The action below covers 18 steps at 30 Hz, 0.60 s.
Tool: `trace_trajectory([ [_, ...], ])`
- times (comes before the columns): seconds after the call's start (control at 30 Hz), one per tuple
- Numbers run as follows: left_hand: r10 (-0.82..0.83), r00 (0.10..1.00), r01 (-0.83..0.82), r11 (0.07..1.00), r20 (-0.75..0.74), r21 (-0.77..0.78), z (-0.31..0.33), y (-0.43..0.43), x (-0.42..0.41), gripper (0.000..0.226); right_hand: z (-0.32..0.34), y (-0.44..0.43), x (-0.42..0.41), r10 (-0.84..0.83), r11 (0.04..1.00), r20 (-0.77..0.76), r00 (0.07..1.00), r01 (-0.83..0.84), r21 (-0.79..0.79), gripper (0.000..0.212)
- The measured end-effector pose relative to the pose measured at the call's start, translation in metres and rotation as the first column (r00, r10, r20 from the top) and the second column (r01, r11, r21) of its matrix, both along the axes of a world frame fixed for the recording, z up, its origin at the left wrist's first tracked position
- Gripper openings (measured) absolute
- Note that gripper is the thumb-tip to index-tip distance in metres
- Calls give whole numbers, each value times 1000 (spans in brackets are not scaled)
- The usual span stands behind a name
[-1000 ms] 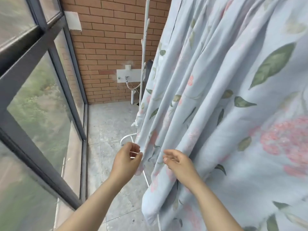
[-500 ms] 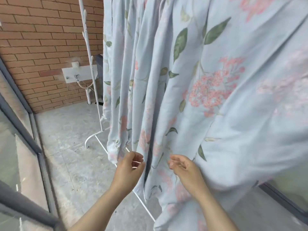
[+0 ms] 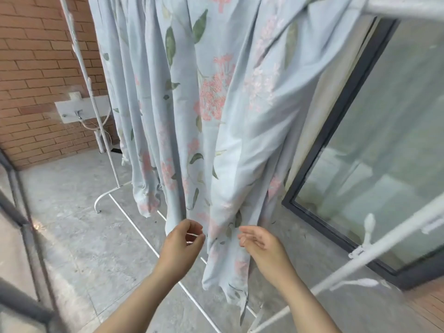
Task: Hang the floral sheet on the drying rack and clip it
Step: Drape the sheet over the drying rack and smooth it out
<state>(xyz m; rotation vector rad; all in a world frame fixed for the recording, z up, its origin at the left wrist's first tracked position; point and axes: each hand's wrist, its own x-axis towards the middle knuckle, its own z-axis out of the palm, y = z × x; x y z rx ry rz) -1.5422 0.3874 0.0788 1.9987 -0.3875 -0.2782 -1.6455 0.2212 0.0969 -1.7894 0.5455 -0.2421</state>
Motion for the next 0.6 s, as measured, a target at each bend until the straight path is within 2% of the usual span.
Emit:
trace_trajectory([
  [0.2,91,996,-90,996,-23,14,-13,-28,-97,8,-9,-41,-78,99,994,-39,994,-101,-39,21],
  [0.4,127,992,-127,992,-21,23,-9,-35,-141,8,-15,-55,-121,117,992,-61,991,-119,-38,24],
  [0.6,61,998,-62,996,18,59,-4,-40,-143,6,-25,-65,-141,-7,998,-61,998,3,-70,25],
])
